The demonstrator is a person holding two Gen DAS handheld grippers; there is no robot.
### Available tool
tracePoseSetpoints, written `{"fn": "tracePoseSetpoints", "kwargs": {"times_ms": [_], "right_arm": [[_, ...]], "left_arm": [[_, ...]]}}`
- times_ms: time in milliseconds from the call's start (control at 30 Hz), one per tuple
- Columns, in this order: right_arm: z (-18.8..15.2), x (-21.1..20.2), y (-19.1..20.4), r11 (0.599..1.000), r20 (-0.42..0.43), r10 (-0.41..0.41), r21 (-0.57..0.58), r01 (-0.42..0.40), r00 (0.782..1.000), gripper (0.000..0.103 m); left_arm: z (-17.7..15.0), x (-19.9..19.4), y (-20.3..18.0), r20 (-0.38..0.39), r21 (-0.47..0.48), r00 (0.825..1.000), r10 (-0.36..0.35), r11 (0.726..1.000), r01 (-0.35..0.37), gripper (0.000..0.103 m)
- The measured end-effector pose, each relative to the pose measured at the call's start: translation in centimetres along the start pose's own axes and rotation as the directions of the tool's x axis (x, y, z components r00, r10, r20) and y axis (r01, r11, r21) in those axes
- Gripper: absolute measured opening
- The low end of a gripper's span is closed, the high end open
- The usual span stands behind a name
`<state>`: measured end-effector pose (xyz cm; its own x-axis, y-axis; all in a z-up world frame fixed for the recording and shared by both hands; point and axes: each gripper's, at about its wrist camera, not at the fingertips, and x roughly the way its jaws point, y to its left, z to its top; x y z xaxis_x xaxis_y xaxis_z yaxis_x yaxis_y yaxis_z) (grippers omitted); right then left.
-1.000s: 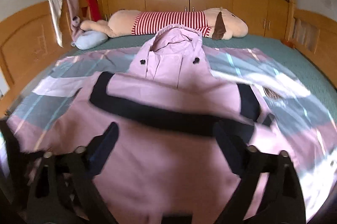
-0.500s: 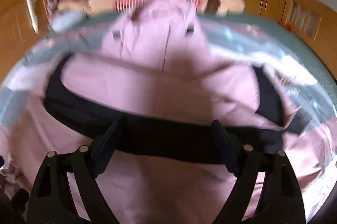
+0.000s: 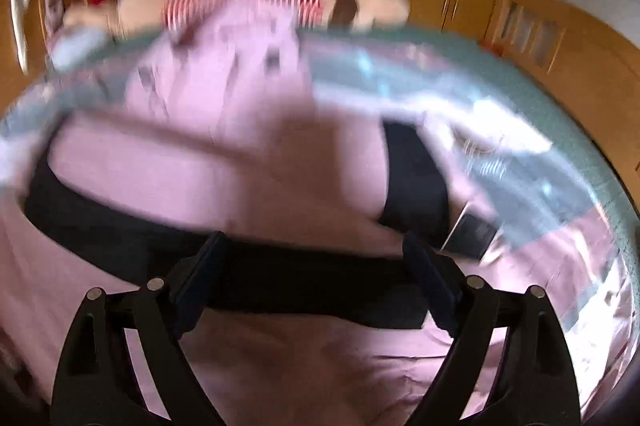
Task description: Fold large clothes
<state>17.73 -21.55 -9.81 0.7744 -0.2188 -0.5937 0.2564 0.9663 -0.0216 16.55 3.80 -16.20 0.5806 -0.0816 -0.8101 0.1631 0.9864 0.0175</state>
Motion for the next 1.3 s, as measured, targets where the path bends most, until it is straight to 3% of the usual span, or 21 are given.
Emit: {"fn": "tracePoseSetpoints", "kwargs": {"times_ms": [67,167,267,333,500,667,700,733,767,833,900,967,1067,1133,1200,1300], "right_arm": [[2.3,-0.2,0.8,0.999,0.033,0.050,0.000,-0.050,0.998,0.094],[7.2,2.5,2.9,0.987,0.003,0.161,0.020,-0.161,0.987,0.094],[12.6,6.4,5.2,0.967,-0.001,0.243,0.075,-0.242,0.970,0.094],[16.3,10.5,8.0,0.948,-0.057,0.306,0.109,-0.298,0.950,0.095],[20.3,18.1,13.9,0.951,-0.146,0.301,0.122,-0.285,0.942,0.095],[18.7,24.4,16.7,0.964,-0.274,0.248,0.164,-0.209,0.929,0.093],[18.3,24.6,16.7,0.963,-0.277,0.250,0.170,-0.209,0.928,0.086],[17.7,24.6,16.8,0.961,-0.277,0.256,0.175,-0.213,0.926,0.038],[17.7,24.4,16.6,0.961,-0.276,0.251,0.183,-0.205,0.928,0.007],[17.9,20.7,15.9,0.947,-0.148,0.284,0.201,-0.252,0.947,0.005],[18.1,16.2,16.0,0.954,-0.012,0.281,0.108,-0.278,0.960,0.004],[17.1,9.7,15.9,0.947,0.121,0.321,-0.010,-0.322,0.939,0.004],[13.4,1.4,14.3,0.913,0.197,0.408,-0.116,-0.392,0.892,0.004],[10.4,-2.6,13.1,0.891,0.213,0.450,-0.172,-0.420,0.867,0.004],[6.0,-6.0,12.1,0.875,0.201,0.472,-0.228,-0.428,0.858,0.004],[0.2,-7.2,10.2,0.858,0.086,0.508,-0.139,-0.494,0.857,0.005]], "left_arm": [[-0.3,-0.1,-0.1,0.000,0.001,1.000,0.003,1.000,-0.003,0.101],[-0.5,0.1,-0.1,0.003,0.001,1.000,0.006,1.000,-0.006,0.101],[-0.6,0.2,-0.1,0.010,0.003,1.000,0.008,1.000,-0.008,0.101],[-0.8,0.5,-0.2,0.016,0.008,1.000,0.017,1.000,-0.017,0.101],[-1.0,0.8,-0.1,0.029,0.000,0.999,0.016,1.000,-0.016,0.101],[-1.4,0.8,-0.2,0.052,-0.001,0.999,0.013,1.000,-0.013,0.101],[-1.4,0.8,-0.2,0.054,0.000,0.998,0.014,1.000,-0.014,0.101],[-1.4,0.8,-0.2,0.054,0.001,0.998,0.015,1.000,-0.015,0.101],[-1.4,0.8,-0.3,0.054,0.001,0.998,0.015,1.000,-0.015,0.101],[-1.5,0.8,-0.3,0.052,0.002,0.998,0.018,1.000,-0.018,0.101],[-1.5,0.8,-0.4,0.050,0.004,0.999,0.022,1.000,-0.022,0.101],[-1.5,0.7,-0.4,0.048,0.001,0.999,0.025,1.000,-0.025,0.101],[-1.5,0.3,-0.4,0.064,-0.017,0.997,0.050,0.999,-0.049,0.101],[-1.5,-0.2,-0.1,0.078,-0.047,0.996,0.052,0.998,-0.048,0.101],[-1.5,-0.6,0.3,0.082,-0.081,0.996,0.035,0.996,-0.028,0.101],[-1.5,-0.6,0.4,0.073,-0.091,0.997,0.034,0.995,-0.027,0.101]]}}
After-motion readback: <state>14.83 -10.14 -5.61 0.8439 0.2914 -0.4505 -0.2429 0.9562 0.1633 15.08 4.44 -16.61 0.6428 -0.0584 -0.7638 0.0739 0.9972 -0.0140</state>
